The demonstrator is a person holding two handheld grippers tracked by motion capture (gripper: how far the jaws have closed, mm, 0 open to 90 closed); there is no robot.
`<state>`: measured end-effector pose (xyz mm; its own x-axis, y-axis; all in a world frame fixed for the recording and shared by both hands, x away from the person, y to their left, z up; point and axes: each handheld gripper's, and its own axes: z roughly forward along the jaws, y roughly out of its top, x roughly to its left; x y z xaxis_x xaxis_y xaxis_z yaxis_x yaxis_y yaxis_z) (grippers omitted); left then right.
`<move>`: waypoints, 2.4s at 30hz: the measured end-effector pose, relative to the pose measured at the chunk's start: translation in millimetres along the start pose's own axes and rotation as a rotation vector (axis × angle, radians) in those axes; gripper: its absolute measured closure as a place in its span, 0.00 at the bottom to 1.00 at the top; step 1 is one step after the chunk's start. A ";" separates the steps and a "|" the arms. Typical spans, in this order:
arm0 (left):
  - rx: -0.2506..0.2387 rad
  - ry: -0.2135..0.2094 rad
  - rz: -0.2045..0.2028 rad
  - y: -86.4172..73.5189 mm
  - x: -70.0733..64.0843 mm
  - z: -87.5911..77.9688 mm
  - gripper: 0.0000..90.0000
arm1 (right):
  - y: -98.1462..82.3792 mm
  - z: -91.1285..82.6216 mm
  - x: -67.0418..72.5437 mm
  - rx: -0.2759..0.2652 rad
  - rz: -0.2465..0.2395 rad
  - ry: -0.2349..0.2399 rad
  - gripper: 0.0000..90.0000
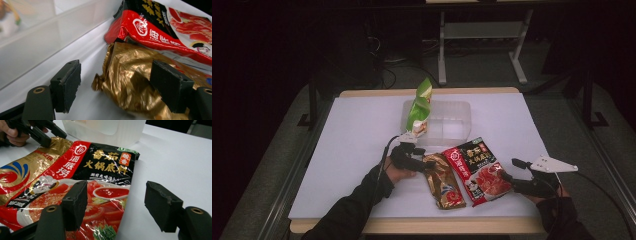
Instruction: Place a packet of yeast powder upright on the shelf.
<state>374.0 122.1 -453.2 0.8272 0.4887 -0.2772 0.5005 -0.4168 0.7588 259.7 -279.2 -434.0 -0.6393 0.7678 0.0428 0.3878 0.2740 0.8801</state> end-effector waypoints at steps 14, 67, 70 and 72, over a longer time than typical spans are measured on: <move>-0.014 -0.080 -0.008 -2.7 -3.8 -3.0 0.87 | -8.7 1.2 -3.7 -0.011 0.028 0.018 0.36; -0.547 -0.046 0.023 40.1 -35.3 -113.4 0.99 | -9.2 -0.1 -10.9 -0.082 0.051 -0.004 0.35; -0.567 -0.041 0.024 49.8 -34.6 -115.6 0.99 | -9.5 -0.3 -11.1 -0.085 0.054 -0.005 0.35; -0.576 -0.032 0.030 59.1 -35.8 -115.8 0.99 | -9.6 -0.8 -10.9 -0.085 0.056 -0.003 0.35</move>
<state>344.5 168.7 -330.2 0.8508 0.4560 -0.2612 0.2642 0.0585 0.9627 262.3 -290.6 -442.5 -0.6161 0.7823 0.0918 0.3653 0.1806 0.9132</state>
